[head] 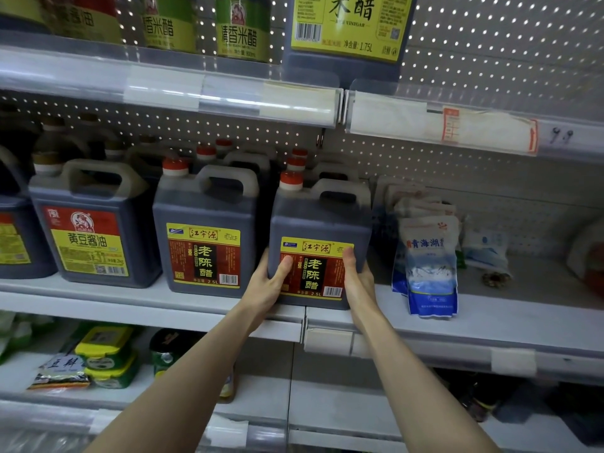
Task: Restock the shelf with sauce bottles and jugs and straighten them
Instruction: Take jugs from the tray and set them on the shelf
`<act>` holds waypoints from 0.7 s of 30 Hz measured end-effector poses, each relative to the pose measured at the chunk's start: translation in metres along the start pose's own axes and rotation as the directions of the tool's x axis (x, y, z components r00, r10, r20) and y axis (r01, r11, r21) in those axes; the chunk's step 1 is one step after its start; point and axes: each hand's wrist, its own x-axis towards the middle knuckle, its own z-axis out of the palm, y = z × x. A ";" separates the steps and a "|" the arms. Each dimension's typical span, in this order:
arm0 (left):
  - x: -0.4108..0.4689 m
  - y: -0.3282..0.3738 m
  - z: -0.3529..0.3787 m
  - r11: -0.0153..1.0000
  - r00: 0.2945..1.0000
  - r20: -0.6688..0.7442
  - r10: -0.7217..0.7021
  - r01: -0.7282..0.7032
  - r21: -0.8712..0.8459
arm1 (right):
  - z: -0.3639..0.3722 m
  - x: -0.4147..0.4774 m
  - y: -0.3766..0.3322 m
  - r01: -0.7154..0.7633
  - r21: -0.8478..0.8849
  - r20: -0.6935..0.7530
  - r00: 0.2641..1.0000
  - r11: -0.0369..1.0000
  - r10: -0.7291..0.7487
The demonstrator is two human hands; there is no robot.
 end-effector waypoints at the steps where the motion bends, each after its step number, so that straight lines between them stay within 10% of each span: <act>1: 0.000 0.000 0.000 1.000 1.000 -0.001 -0.005 0.005 0.002 | 0.000 0.000 0.000 0.000 -0.002 -0.002 1.000 1.000 0.000; 21: -0.025 0.042 -0.007 0.989 0.990 -0.010 -0.137 0.138 0.061 | -0.020 -0.026 -0.031 0.036 -0.086 0.065 0.997 0.996 -0.030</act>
